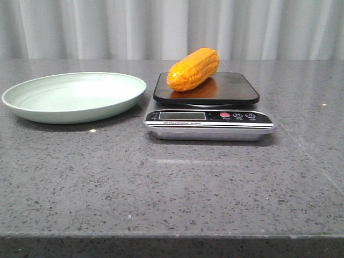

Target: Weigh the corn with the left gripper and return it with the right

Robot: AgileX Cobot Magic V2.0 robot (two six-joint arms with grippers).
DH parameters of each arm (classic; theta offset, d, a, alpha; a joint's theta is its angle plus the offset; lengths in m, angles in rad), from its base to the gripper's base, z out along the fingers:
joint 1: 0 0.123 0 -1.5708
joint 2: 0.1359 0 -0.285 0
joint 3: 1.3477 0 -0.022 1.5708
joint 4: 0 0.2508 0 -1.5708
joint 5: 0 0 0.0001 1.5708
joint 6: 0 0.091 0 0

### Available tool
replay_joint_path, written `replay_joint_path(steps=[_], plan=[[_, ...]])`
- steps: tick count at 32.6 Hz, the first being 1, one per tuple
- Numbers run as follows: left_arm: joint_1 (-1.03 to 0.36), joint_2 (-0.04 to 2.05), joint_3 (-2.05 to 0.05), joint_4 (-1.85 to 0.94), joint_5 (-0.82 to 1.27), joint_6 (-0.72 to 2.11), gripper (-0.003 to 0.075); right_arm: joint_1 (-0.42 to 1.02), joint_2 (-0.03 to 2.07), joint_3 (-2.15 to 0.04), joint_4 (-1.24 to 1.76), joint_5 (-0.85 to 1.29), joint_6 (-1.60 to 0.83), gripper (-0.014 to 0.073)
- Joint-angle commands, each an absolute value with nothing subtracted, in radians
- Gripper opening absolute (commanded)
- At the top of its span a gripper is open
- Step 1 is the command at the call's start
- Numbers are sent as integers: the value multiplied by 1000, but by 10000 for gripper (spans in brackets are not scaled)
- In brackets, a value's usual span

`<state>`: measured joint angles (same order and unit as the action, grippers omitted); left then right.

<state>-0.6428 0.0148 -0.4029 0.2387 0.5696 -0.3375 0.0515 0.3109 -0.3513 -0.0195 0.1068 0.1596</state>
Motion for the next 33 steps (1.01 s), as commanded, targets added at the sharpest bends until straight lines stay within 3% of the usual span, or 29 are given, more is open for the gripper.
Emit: replay_joint_path(steps=[1, 7, 14, 16, 25, 33], plan=[[-640, 29, -427, 244, 488, -337, 127, 54, 384, -392, -22, 22, 161, 172], [-640, 29, -427, 244, 480, -337, 127, 55, 468, -427, 105, 78, 224, 202], [-640, 29, -427, 244, 473, -337, 127, 92, 632, -617, 131, 366, 224, 524], [-640, 29, -427, 244, 473, -337, 127, 124, 680, -687, 138, 430, 224, 570], [-640, 29, -427, 244, 473, -337, 127, 358, 1001, -1018, 217, 576, 243, 582], [-640, 29, -427, 244, 473, -337, 127, 479, 1374, -1422, 190, 802, 361, 582]])
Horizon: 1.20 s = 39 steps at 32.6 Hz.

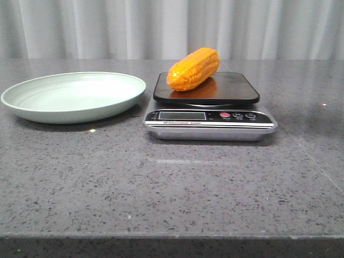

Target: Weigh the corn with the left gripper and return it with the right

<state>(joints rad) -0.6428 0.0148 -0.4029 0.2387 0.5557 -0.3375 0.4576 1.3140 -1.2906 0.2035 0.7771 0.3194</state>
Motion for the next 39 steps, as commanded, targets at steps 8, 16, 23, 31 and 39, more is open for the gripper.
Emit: replay_joint_path(steps=[8, 16, 23, 31, 39], plan=[[-640, 29, -427, 244, 473, -337, 127, 506, 1619, -1707, 15, 1046, 648, 582], [-640, 29, -427, 244, 475, -337, 127, 560, 1746, -1787, -108, 1159, 761, 582], [-640, 29, -427, 240, 475, -337, 127, 579, 1821, -1814, -110, 1160, 765, 582], [-640, 29, -427, 233, 475, -337, 127, 577, 1858, -1814, -114, 1147, 764, 504], [-640, 29, -427, 233, 475, -337, 127, 595, 1864, -1842, -98, 1130, 723, 213]])
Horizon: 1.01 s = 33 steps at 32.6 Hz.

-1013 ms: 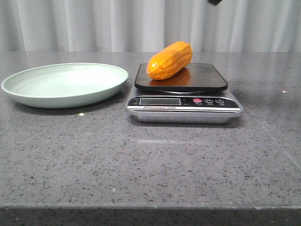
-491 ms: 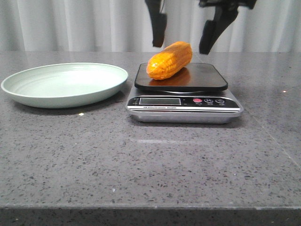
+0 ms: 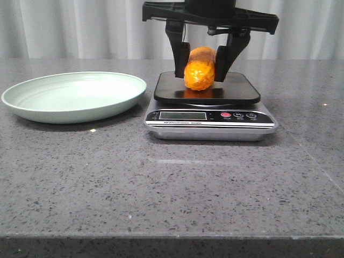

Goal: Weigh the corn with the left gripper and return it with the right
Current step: 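Lower the right gripper onto the corn on the scale and grasp it, then carry the corn with the right gripper back over the plate and lower it, then open the right gripper to release the corn and lift away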

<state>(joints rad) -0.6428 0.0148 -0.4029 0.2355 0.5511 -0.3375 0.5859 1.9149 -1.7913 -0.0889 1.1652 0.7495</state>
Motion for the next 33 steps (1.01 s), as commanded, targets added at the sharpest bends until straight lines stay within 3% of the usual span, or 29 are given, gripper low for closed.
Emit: replay_joint_path(steps=[1, 10, 18, 20, 27, 33], plan=[[-640, 29, -427, 233, 475, -337, 127, 605, 1864, -1854, -91, 1121, 703, 213], [-640, 29, -427, 233, 473, -337, 127, 773, 1899, -1956, 48, 857, 618, 214], [-640, 29, -427, 233, 473, -337, 127, 811, 1997, -1965, 107, 757, 619, 238], [-640, 29, -427, 233, 473, -337, 127, 810, 2011, -1965, 115, 744, 619, 292], [-640, 29, -427, 233, 473, -337, 127, 807, 2016, -1965, 115, 720, 619, 599], [-640, 29, -427, 233, 473, -337, 127, 783, 1988, -1965, 114, 743, 619, 611]])
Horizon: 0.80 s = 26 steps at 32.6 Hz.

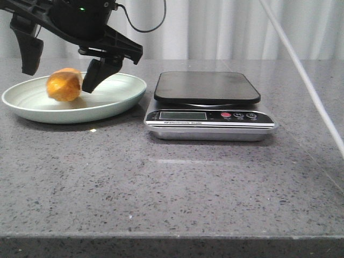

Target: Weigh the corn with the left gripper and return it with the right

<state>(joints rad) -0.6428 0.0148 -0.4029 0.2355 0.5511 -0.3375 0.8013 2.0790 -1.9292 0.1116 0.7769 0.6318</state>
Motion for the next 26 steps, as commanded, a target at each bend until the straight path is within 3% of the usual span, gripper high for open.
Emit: replay_joint_path(steps=[1, 21, 26], plan=[[-640, 29, -427, 233, 473, -337, 127, 776, 1975, -1965, 114, 753, 619, 611], [-640, 29, -427, 233, 473, -337, 127, 442, 1660, -1960, 115, 1275, 157, 611], [-640, 29, -427, 233, 473, -337, 127, 381, 1550, -1885, 113, 1284, 85, 611]])
